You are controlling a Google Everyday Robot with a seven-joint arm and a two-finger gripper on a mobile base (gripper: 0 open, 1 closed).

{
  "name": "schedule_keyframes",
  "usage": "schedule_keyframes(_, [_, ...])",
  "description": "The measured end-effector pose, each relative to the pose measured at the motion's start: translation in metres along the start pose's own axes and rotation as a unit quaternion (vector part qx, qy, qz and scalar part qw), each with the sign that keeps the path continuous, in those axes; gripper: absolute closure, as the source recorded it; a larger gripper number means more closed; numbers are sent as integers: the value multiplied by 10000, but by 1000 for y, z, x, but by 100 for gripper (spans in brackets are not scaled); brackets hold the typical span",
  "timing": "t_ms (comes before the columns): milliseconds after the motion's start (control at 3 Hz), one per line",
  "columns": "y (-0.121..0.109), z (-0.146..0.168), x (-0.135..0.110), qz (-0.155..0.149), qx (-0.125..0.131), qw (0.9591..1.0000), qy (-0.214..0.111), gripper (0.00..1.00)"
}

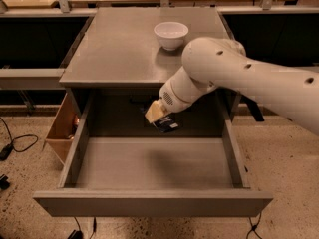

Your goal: Place rxbar blueberry into top drawer

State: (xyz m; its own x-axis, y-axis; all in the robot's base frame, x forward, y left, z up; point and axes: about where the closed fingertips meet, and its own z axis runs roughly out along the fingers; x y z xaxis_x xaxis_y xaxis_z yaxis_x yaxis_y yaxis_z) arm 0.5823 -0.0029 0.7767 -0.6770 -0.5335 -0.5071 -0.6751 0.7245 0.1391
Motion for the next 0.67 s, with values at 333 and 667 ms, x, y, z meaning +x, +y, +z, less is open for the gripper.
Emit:
schedule_keyframes(333, [17, 57, 46, 547, -163, 9981, 213, 100])
schedule_keyframes(667, [32, 102, 96, 1231, -303, 9904, 541, 97])
